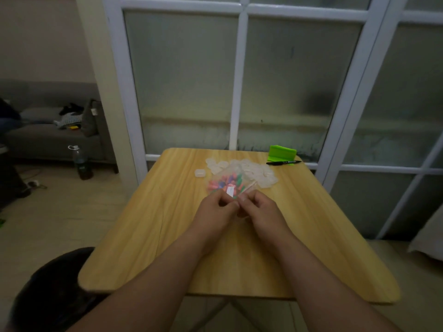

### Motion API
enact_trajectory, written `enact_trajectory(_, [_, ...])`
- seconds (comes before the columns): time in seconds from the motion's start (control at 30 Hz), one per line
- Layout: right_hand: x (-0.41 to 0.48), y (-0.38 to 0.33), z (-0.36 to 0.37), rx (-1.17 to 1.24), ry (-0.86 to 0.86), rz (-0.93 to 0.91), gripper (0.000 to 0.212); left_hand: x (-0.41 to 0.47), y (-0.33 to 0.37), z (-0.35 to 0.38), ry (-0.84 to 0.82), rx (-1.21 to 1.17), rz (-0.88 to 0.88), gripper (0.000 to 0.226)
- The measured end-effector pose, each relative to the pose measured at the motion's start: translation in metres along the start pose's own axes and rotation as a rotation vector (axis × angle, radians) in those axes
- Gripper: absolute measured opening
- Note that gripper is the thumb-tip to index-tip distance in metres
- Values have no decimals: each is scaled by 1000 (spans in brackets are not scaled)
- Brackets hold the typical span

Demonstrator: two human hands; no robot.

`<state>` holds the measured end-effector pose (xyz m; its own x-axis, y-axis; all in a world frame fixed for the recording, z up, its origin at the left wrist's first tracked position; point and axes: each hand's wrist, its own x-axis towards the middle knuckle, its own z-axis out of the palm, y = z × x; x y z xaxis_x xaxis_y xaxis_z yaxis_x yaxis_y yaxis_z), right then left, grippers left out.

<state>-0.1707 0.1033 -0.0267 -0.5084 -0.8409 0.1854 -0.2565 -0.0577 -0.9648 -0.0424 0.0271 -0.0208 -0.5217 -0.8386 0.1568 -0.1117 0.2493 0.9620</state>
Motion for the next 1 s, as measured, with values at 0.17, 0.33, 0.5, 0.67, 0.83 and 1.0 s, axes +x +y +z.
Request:
enact_trajectory(0.17, [-10,-2,2,110,-57,42,28,-19,10,-3,-39,-316,-148,13])
enact_trajectory(0.33, [-21,-7,-5,155,-70,137,26,-27,8,-2,42,-482,-213,8])
enact_trajectory(0.5, [-21,-22,-9,15,46,184,23,-18,5,-1,131,172,105,17])
enact_trajectory(0.67, [-22,-30,-4,-125,75,165,29,-25,12,5,86,406,267,21])
enact_trajectory(0.83, [-16,-23,-21,-411,181,140,14,-12,14,-17,236,546,324,19])
enact_trajectory(1.0, [-17,-25,-34,-854,315,-36,18,-7,19,-31,335,778,309,10])
